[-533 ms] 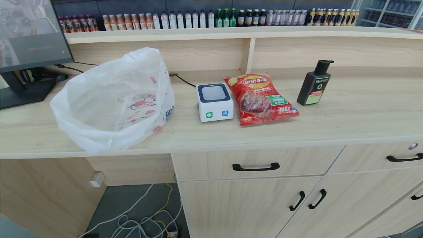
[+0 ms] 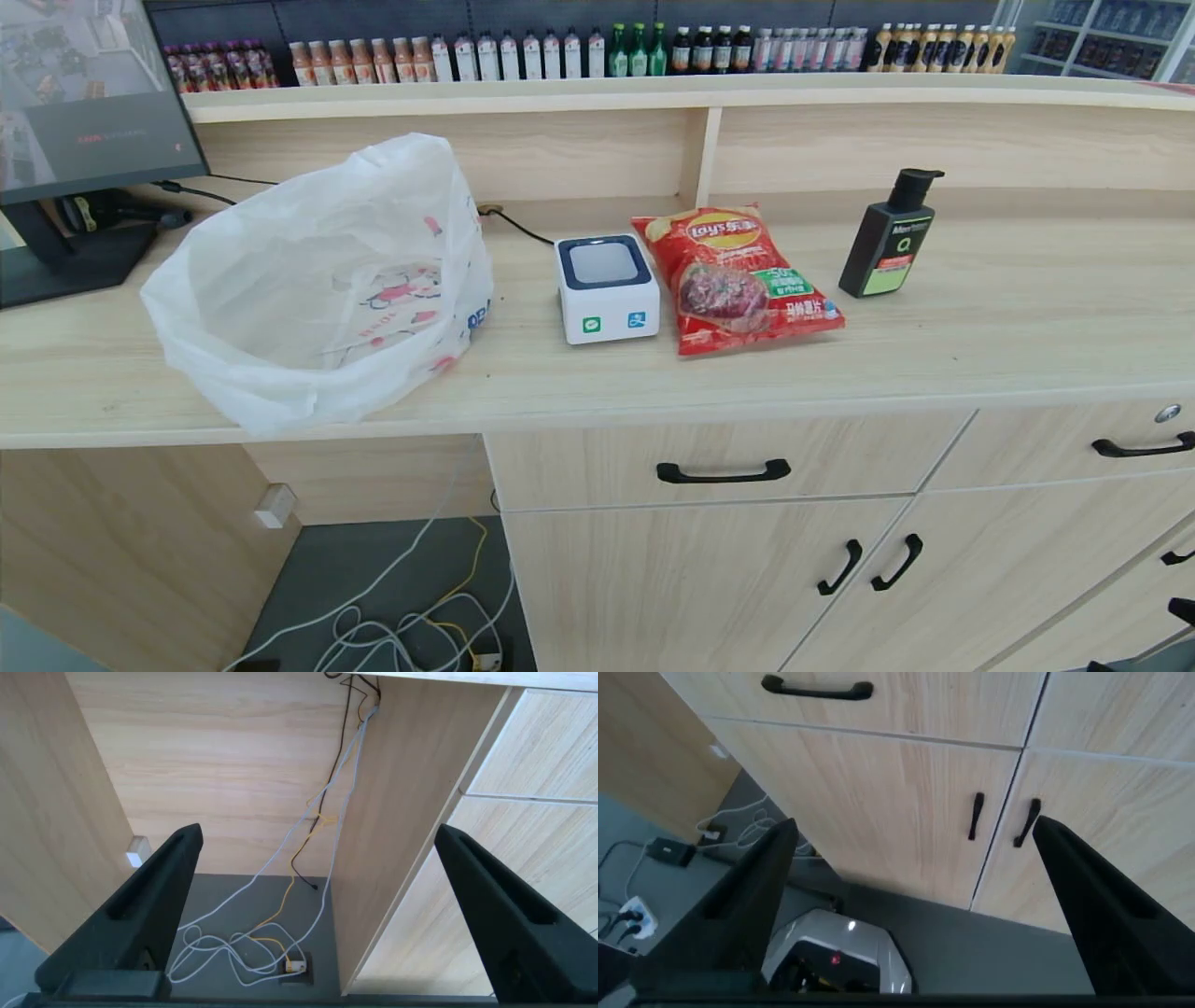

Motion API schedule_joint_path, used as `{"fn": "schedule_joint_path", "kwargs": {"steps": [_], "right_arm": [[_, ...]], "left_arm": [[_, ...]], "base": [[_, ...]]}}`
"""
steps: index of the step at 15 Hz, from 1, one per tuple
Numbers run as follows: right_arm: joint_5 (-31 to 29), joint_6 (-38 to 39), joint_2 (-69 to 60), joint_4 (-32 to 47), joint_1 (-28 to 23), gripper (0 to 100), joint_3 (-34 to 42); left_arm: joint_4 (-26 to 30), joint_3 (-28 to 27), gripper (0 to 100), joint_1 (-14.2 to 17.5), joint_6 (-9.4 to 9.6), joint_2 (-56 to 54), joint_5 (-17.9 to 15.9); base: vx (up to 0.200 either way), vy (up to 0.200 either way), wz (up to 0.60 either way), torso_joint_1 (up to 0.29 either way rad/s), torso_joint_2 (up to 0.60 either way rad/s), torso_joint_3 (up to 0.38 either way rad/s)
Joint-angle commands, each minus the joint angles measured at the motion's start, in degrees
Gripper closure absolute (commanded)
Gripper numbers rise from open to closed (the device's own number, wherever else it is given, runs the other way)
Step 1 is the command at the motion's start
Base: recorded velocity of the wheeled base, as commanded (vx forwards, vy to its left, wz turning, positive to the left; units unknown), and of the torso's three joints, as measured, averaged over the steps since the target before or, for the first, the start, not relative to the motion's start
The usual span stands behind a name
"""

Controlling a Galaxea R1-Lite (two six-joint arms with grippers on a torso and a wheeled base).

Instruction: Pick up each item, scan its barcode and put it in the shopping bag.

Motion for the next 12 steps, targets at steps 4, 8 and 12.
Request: {"fn": "schedule_joint_path", "kwargs": {"steps": [4,8,12], "right_arm": [[-0.20,-13.27,19.87,-7.92,1.82,0,-5.75],[-1.17,-15.56,34.29,-26.73,2.96,0,-12.95],[-4.24,-13.62,35.87,-27.08,4.63,0,-16.91]], "left_arm": [[0.06,0.00,0,0.00,-0.02,-0.02,0.01],[-0.02,0.00,0,0.00,-0.02,-0.02,0.01],[-0.02,0.00,0,0.00,-0.02,-0.02,0.01]], "base": [[0.000,0.000,0.00,0.000,0.00,0.000],[0.000,0.000,0.00,0.000,0.00,0.000],[0.000,0.000,0.00,0.000,0.00,0.000]]}}
